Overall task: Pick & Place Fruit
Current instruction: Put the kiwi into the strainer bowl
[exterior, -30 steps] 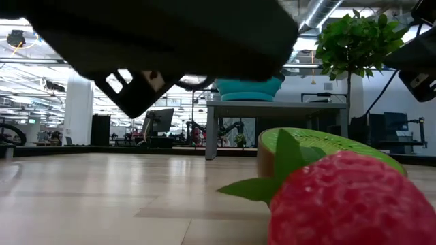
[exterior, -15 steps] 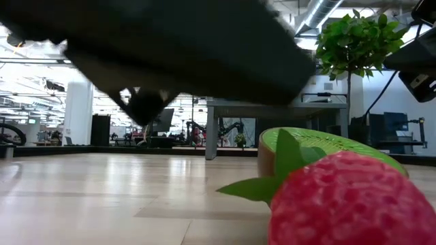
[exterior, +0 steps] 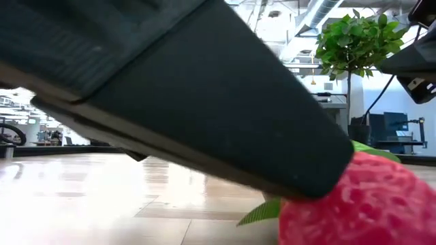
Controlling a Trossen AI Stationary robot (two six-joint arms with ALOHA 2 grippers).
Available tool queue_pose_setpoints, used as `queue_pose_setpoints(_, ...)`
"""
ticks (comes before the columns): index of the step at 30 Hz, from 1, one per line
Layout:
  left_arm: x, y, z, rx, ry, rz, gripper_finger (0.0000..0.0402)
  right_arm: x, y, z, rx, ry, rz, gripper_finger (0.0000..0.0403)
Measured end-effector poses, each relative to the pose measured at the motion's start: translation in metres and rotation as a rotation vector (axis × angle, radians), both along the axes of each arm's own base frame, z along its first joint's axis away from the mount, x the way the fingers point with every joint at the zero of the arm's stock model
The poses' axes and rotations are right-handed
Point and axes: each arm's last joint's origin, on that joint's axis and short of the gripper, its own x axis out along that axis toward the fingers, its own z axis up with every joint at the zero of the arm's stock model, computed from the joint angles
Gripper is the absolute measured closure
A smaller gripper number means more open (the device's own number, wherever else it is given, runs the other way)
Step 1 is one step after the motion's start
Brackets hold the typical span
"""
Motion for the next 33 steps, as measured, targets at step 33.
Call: queue_pose_setpoints(33, 0.027, 0.048, -0.006, 0.062, 0.012, 0.175, 0.0401, 0.003, -0.004, -0.001, -0.011, 0.006, -0.026, 0.0403)
